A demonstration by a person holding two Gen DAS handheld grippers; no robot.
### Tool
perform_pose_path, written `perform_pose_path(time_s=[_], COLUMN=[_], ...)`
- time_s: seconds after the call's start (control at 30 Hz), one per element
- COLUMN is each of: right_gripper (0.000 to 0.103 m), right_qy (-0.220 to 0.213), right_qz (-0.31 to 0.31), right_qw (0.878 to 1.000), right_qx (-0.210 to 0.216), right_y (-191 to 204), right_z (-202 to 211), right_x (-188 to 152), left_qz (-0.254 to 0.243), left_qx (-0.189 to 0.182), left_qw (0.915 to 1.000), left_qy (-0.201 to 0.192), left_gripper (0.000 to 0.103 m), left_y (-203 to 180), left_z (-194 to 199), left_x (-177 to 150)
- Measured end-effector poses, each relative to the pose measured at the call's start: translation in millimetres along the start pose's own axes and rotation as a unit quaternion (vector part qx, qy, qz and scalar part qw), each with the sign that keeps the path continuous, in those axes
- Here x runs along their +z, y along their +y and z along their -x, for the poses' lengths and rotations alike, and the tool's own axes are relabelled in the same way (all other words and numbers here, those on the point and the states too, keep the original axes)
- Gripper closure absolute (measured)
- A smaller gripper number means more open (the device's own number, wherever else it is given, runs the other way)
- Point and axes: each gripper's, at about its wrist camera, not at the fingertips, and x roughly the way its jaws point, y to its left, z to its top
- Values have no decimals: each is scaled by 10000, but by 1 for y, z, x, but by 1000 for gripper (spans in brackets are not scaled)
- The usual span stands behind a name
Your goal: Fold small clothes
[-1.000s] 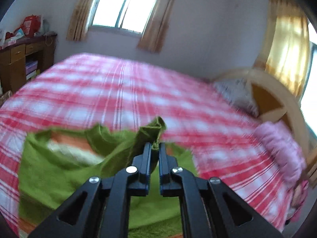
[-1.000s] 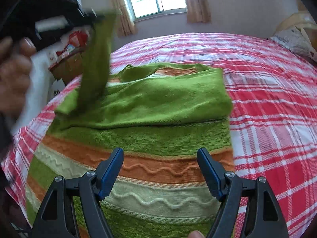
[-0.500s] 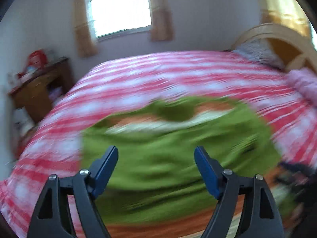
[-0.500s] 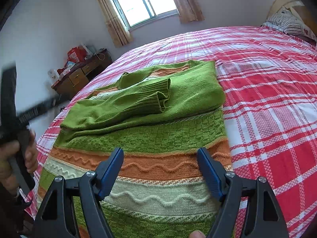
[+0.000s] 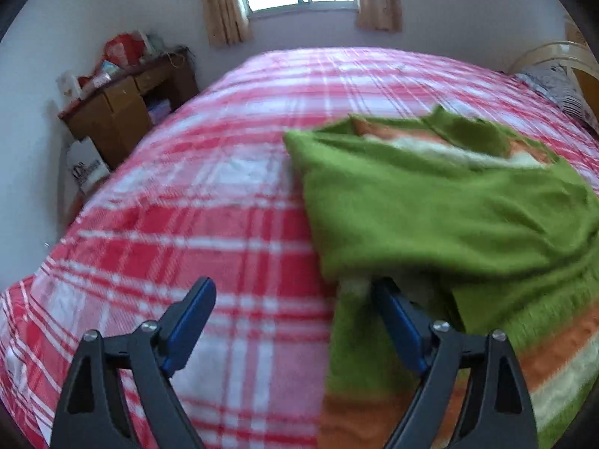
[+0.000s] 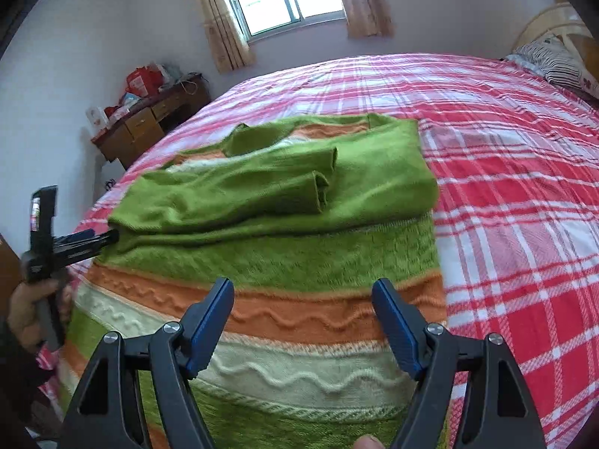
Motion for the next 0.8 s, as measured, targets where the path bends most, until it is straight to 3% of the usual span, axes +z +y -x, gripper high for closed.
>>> perform_pose_path(time_s=[0.07, 0.17, 0.3, 0.33, 0.37, 0.4, 0.5, 0.63, 0.8], right_gripper=[48, 48, 48, 54, 82, 99, 101, 101, 101], right_qy=[-49, -74, 345, 444, 545, 587, 374, 117, 436], right_qz=[-23, 13, -195, -333, -393, -413, -324, 120, 316], right_qw=[10000, 9999, 9992, 9984, 9974, 9971, 9985, 9997, 9981], right_qx=[40, 98, 34, 130, 240, 268, 247, -179, -295], right_y=[2, 7, 4, 0, -2, -2, -2, -1, -10], right_z=[4, 0, -37, -49, -57, -61, -54, -34, -45], right_x=[14, 38, 62, 66, 67, 68, 66, 56, 39], left_qz=[12, 196, 449, 441, 437, 465, 684, 701, 540], left_qx=[128, 51, -86, -74, -53, -32, -47, -154, -162], left_qw=[9999, 9997, 9986, 9987, 9987, 9986, 9972, 9970, 9979], left_qy=[0, 168, 256, 246, 239, 248, 308, 296, 324], left_gripper=[2, 0, 0, 0, 0, 0, 0, 0, 0], left_y=[3, 14, 23, 23, 24, 25, 32, 34, 28], left_z=[-6, -13, -17, -16, -17, -17, -18, -17, -16], left_x=[3, -4, -6, -6, -6, -7, -9, -12, -10])
